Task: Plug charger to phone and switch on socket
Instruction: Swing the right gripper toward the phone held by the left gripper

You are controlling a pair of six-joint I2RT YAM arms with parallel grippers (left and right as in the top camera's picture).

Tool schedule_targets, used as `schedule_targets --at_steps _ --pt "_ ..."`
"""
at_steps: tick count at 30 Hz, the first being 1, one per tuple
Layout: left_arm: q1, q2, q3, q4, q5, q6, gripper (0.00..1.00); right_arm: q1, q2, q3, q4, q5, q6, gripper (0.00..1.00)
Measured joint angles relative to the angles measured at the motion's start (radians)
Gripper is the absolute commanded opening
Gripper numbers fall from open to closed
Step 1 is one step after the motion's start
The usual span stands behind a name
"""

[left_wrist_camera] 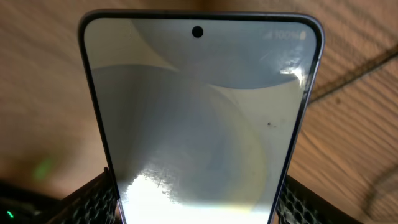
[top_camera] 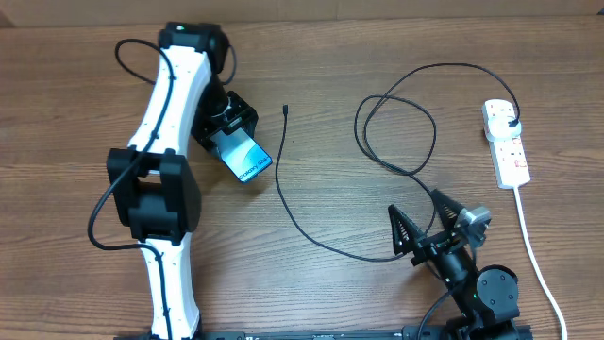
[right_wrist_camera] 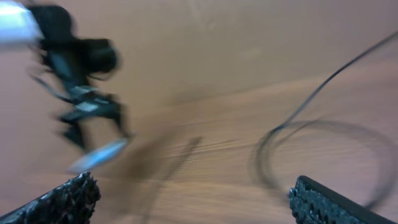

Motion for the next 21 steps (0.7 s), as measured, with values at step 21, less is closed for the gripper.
schedule_targets --at_steps 21 --pt "-0.121 0.000 0.000 0.175 0.015 -0.068 0.04 0.000 0.064 0.000 0.127 -0.328 0.560 0.98"
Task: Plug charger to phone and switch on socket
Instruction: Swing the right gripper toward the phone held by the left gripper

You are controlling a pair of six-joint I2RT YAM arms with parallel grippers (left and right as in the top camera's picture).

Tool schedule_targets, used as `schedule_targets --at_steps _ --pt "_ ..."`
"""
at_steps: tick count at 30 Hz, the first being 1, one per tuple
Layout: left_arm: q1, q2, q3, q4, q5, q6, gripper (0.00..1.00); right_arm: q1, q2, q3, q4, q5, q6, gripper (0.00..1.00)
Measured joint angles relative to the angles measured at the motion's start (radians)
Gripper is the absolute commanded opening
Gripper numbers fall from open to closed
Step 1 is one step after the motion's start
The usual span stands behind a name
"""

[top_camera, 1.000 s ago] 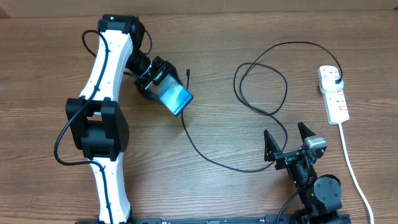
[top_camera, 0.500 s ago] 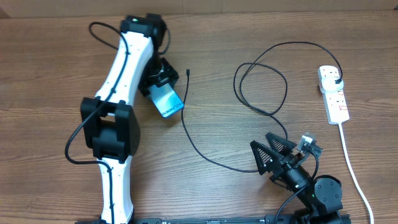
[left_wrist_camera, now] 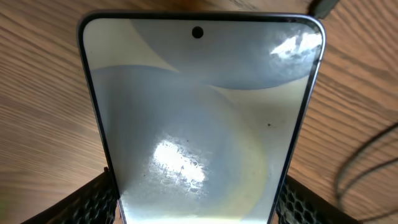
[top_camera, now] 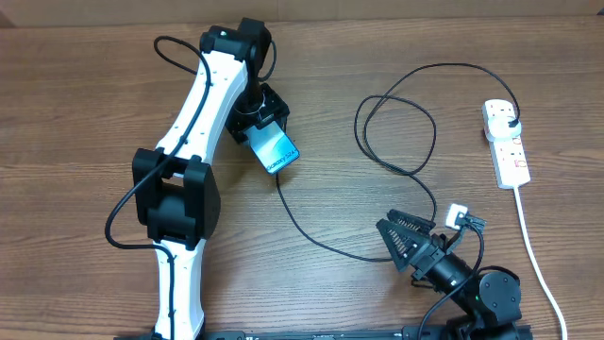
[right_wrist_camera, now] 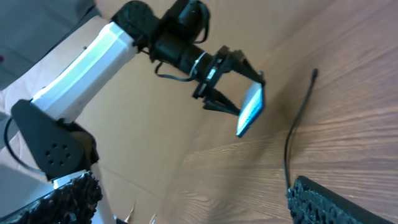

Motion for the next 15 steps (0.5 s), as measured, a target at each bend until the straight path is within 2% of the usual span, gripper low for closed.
schedule_targets --at_steps 7,15 --pt "0.001 0.000 0.000 0.009 0.051 -0.033 0.04 0.025 0.273 0.037 0.022 -0.013 -0.090 1.00" --pt "0.001 0.000 0.000 0.000 0.090 -0.055 0.04 0.119 0.761 0.327 0.078 0.008 -0.238 0.99"
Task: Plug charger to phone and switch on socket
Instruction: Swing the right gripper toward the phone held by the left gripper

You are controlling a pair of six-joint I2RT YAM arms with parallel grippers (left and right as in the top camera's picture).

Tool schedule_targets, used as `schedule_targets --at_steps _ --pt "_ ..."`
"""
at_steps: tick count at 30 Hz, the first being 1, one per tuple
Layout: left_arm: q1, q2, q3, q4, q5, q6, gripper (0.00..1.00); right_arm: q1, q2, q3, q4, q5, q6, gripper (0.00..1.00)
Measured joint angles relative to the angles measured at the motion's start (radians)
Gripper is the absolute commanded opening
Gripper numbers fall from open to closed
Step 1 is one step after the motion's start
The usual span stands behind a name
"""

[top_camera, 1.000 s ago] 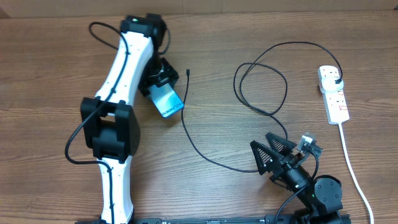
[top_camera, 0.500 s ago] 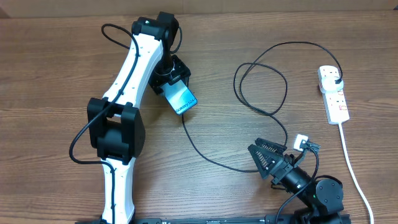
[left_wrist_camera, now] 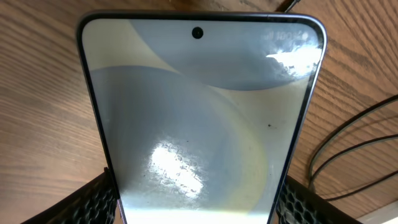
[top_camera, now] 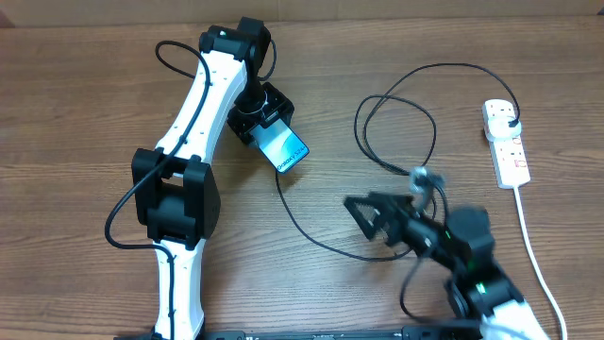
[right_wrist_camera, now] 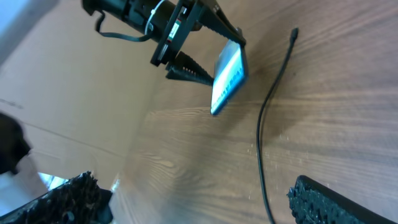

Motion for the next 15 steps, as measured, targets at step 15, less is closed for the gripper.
schedule_targets --at_steps 15 --pt "0.000 0.000 0.000 -0.009 0.075 -0.055 0.04 0.118 0.727 0.363 0.213 0.024 -0.063 1.00"
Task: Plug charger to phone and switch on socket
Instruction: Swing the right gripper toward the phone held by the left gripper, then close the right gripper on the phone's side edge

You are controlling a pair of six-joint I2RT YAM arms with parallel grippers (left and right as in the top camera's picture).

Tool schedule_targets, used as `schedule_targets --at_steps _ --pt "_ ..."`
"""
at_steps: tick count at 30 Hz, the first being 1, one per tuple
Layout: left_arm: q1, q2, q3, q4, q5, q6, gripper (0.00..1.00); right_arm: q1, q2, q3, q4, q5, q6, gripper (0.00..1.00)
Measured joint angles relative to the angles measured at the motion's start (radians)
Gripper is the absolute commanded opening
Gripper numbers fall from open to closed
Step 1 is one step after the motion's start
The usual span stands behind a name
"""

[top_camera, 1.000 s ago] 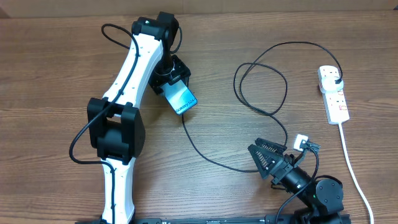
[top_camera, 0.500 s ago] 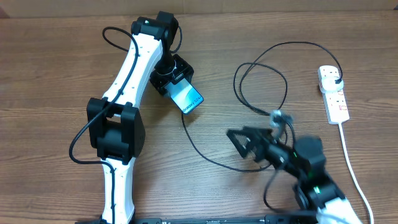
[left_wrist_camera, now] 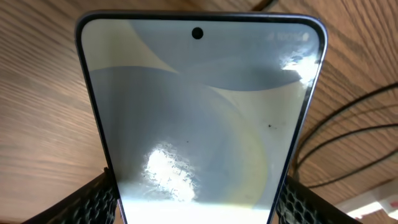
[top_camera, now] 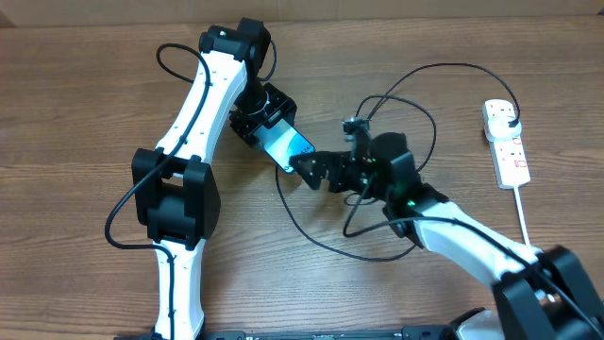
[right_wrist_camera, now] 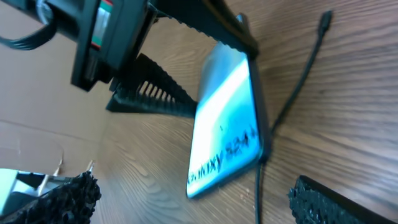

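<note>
My left gripper (top_camera: 272, 130) is shut on the phone (top_camera: 288, 147), holding it tilted above the table with its screen lit. The phone (left_wrist_camera: 199, 118) fills the left wrist view between the mesh fingers (left_wrist_camera: 87, 202). My right gripper (top_camera: 307, 173) is open just right of the phone's lower end, with nothing between its fingers. In the right wrist view the phone (right_wrist_camera: 227, 127) is close ahead, and the black charger cable (right_wrist_camera: 292, 93) runs under its lower corner. The cable's free plug (right_wrist_camera: 324, 17) lies on the wood beyond.
The cable (top_camera: 294, 219) curves across the table, loops at the right and ends in a plug on the white power strip (top_camera: 507, 146) at the far right. The strip's white lead (top_camera: 533, 250) runs toward the front edge. The table (top_camera: 75, 123) is brown wood.
My right arm has reached from mid-table up and left, and its open gripper now sits beside the phone's lower end. The left gripper still holds the phone, turned slightly.
At first my left gripper held the phone left of the cable's free end and my right arm was folded at the front edge. Then the phone was over the cable end. Later the right arm stretched toward the middle, and now it is at the phone.
</note>
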Motion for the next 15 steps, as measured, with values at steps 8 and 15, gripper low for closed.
schedule_targets --at_steps 8,15 --pt "0.000 0.000 0.000 -0.002 0.107 -0.018 0.04 0.000 0.095 0.005 0.098 0.034 0.057 1.00" --pt "0.000 0.000 0.000 -0.001 0.141 -0.022 0.04 0.000 0.119 0.006 0.135 0.121 0.138 0.92"
